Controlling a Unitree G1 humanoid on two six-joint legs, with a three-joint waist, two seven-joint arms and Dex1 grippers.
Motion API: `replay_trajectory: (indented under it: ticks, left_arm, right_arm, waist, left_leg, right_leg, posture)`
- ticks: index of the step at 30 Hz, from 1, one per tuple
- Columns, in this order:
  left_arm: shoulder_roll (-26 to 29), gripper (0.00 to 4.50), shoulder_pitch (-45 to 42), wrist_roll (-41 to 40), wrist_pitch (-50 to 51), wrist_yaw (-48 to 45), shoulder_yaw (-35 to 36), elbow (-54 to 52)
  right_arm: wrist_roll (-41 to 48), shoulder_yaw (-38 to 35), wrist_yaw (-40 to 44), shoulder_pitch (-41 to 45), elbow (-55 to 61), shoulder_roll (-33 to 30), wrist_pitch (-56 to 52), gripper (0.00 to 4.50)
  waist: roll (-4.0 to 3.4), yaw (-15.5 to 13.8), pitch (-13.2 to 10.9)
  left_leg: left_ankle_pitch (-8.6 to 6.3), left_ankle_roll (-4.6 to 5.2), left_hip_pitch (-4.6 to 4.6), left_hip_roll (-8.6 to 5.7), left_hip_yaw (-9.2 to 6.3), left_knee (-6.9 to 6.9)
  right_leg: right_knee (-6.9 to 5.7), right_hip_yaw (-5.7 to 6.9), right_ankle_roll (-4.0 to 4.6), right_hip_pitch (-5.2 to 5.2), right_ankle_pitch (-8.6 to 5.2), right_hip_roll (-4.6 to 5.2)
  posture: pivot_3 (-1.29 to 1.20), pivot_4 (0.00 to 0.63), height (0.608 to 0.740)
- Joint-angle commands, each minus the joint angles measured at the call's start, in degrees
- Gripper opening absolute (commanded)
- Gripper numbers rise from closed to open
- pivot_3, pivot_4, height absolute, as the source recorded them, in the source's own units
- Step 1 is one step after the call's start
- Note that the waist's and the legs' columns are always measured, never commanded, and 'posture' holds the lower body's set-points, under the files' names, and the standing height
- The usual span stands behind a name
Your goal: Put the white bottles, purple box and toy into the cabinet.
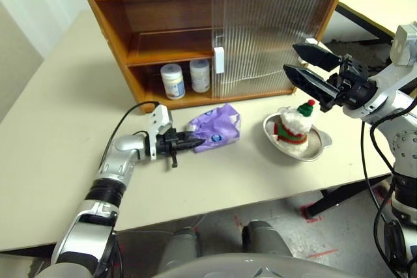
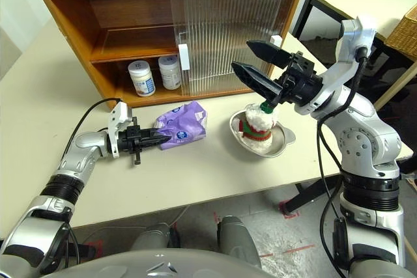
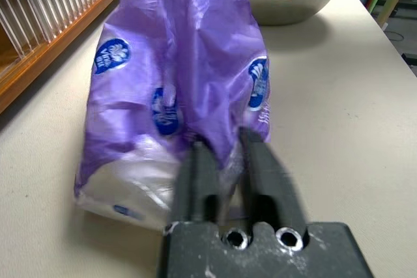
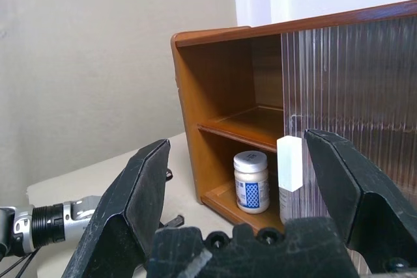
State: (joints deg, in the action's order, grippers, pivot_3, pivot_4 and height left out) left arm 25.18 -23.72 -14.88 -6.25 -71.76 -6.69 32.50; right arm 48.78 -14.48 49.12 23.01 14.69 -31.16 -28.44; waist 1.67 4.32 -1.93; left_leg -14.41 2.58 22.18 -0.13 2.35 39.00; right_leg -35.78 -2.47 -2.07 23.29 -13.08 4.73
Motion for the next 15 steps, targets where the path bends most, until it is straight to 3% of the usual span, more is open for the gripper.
replay_trajectory:
  ticks: [1, 15]
  left_arm:
    - [0.1, 0.02, 0.3, 0.5, 1.3, -0.2, 0.1, 0.3]
    - [4.0, 0.02, -3.8, -9.0, 17.1, 3.2, 7.1, -21.5]
  right_arm:
    - [-0.2, -0.7, 0.2, 0.3, -0.1, -0.5, 0.8, 4.50]
    - [-1.0, 0.3, 0.9, 1.0, -1.5, 0.3, 1.8, 4.50]
  waist:
    - [0.00, 0.2, 0.0]
    - [0.02, 0.9, 0.0]
  left_leg:
    - [0.00, 0.00, 0.00, 0.00, 0.00, 0.00]
    - [0.00, 0.00, 0.04, 0.00, -0.01, 0.00]
  right_leg:
    - [0.00, 0.00, 0.00, 0.00, 0.00, 0.00]
    - [-0.01, -0.01, -0.04, 0.01, 0.01, 0.00]
  posture:
    - [-0.13, 0.000, 0.740]
    - [-0.10, 0.000, 0.740]
